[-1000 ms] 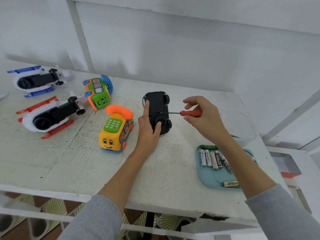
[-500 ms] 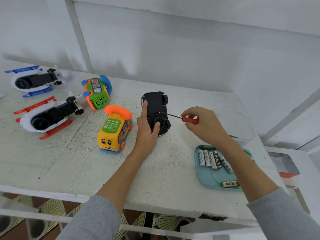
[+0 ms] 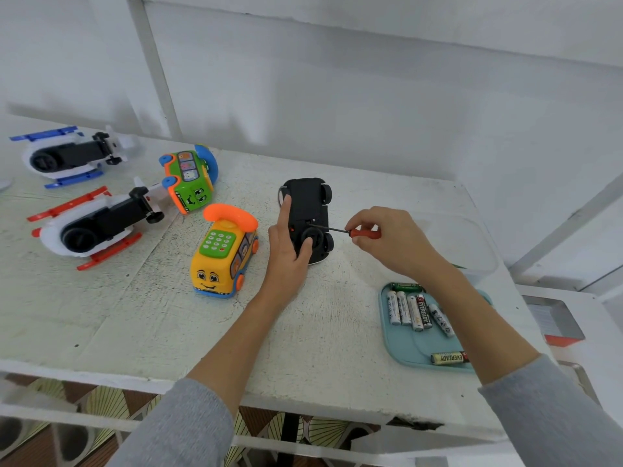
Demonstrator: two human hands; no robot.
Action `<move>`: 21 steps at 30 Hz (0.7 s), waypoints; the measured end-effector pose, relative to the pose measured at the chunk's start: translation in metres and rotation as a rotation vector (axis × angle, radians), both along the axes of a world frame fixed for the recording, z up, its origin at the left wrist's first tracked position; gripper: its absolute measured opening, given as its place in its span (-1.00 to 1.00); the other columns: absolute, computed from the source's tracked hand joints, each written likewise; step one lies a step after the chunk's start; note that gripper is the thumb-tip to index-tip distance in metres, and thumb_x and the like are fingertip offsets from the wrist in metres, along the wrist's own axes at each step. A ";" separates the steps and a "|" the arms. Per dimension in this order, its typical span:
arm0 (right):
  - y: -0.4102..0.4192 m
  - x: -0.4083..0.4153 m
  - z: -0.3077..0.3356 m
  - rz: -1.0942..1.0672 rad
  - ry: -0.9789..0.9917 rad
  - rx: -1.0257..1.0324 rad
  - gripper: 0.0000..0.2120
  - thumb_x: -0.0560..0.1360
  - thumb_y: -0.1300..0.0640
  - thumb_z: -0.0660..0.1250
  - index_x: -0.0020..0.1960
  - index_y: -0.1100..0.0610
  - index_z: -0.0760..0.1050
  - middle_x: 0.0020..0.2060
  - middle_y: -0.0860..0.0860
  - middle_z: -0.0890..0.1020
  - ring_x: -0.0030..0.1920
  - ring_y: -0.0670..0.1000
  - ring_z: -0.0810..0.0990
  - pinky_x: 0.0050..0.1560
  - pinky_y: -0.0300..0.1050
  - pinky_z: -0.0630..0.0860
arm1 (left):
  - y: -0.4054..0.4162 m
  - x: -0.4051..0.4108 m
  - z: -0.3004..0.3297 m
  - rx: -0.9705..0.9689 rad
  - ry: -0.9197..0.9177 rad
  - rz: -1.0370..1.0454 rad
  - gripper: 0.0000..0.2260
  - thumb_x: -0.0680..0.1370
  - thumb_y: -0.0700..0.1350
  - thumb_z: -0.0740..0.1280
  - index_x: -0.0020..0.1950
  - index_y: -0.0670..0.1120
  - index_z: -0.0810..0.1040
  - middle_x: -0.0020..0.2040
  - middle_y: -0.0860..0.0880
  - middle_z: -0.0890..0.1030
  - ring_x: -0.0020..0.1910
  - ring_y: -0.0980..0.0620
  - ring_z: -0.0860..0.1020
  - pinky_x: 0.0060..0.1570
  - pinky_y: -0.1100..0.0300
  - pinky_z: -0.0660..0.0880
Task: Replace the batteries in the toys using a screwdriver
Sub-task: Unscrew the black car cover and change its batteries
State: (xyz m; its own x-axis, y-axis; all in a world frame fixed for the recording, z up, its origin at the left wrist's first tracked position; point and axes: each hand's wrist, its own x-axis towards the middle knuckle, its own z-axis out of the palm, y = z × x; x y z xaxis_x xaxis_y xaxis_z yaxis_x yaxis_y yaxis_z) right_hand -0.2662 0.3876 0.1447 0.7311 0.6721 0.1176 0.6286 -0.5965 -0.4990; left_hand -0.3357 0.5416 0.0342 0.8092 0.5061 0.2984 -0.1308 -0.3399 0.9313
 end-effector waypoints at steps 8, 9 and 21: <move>0.000 -0.002 -0.007 0.013 -0.040 -0.019 -0.86 0.49 0.17 0.29 0.01 0.03 0.58 -0.12 -0.01 0.61 -0.09 0.00 0.55 0.01 0.04 0.53 | 0.002 0.001 -0.003 -0.018 0.009 -0.014 -0.34 0.60 -0.23 0.20 0.51 0.23 -0.07 0.19 0.28 0.21 0.15 0.56 0.27 0.20 0.43 0.20; 0.000 -0.003 -0.009 0.017 -0.050 -0.014 -0.86 0.50 0.18 0.29 0.01 0.05 0.57 -0.12 0.00 0.61 -0.10 0.01 0.55 0.00 0.04 0.53 | 0.002 0.001 -0.003 -0.022 0.009 -0.014 -0.35 0.59 -0.19 0.20 0.51 0.24 -0.07 0.19 0.27 0.22 0.15 0.55 0.27 0.21 0.40 0.21; -0.002 -0.009 -0.044 0.027 -0.183 0.091 -0.89 0.53 0.21 0.25 0.02 0.16 0.52 -0.18 0.02 0.55 -0.26 0.03 0.49 -0.21 -0.03 0.47 | 0.003 0.000 0.001 -0.077 0.024 -0.039 -0.33 0.55 -0.14 0.19 0.55 0.20 -0.06 0.25 0.27 0.25 0.23 0.43 0.32 0.32 0.23 0.26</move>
